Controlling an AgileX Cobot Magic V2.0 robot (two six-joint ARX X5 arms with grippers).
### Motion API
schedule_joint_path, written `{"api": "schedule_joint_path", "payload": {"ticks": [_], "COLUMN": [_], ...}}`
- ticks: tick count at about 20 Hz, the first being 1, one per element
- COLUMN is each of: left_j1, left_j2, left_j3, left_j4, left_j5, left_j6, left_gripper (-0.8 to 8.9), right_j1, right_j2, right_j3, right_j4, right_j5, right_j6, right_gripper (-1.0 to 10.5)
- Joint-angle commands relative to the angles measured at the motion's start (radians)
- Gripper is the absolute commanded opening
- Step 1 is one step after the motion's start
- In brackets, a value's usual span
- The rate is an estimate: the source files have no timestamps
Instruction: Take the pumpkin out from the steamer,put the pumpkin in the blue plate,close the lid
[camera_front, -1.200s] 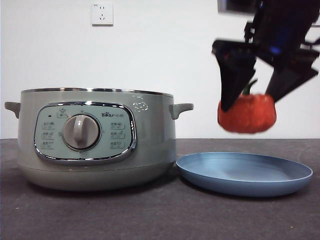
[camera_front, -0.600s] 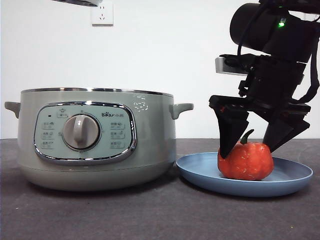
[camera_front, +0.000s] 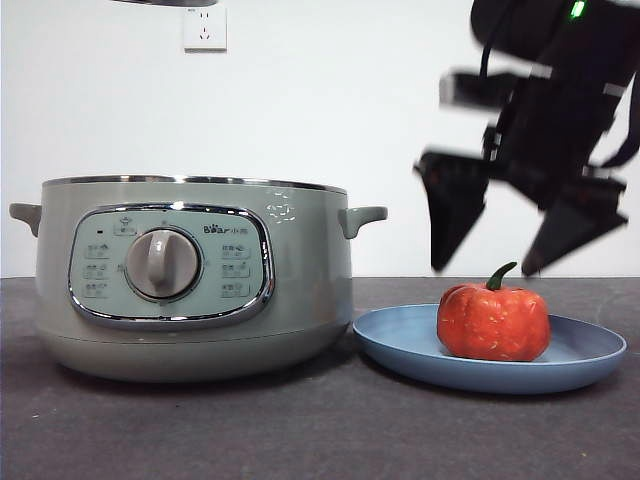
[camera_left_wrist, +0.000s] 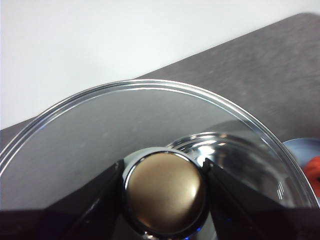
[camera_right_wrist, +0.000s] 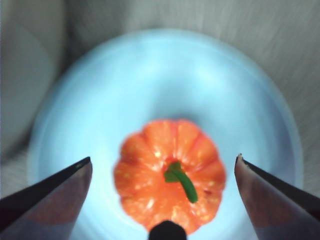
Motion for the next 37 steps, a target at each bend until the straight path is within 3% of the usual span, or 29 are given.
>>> {"api": "schedule_joint_path", "payload": {"ticks": [1,7,19,37], "left_j1": [0.000,0.000,-0.001,-0.029], "left_j2": [-0.011,0.003,0.296,0.386], "left_j3": [-0.058,-0.232,-0.243,-0.243], "left_j4": [0.104,0.272,0.504,0.462], "left_j5": [0.016,0.041,0.171,0.215], "left_j6": [-0.041,-0.117,-0.146,-0.159], "left_gripper": [-0.08,-0.08,-0.08,-0.08], "right_j1": [0.002,0.002,0.002,0.002], "right_j2": [-0.091,-0.324,-0.511,-0.510], "right_j3": [-0.008,-0.008,-0.008,-0.008], "right_j4": [0.000,-0.011,-0.069,-0.095], "right_j5": [-0.001,0.000,0.004,0.004], "right_j6": [0.009,0.010,0.029,0.029], "right_gripper": [4.7,4.7,4.7,4.7]}}
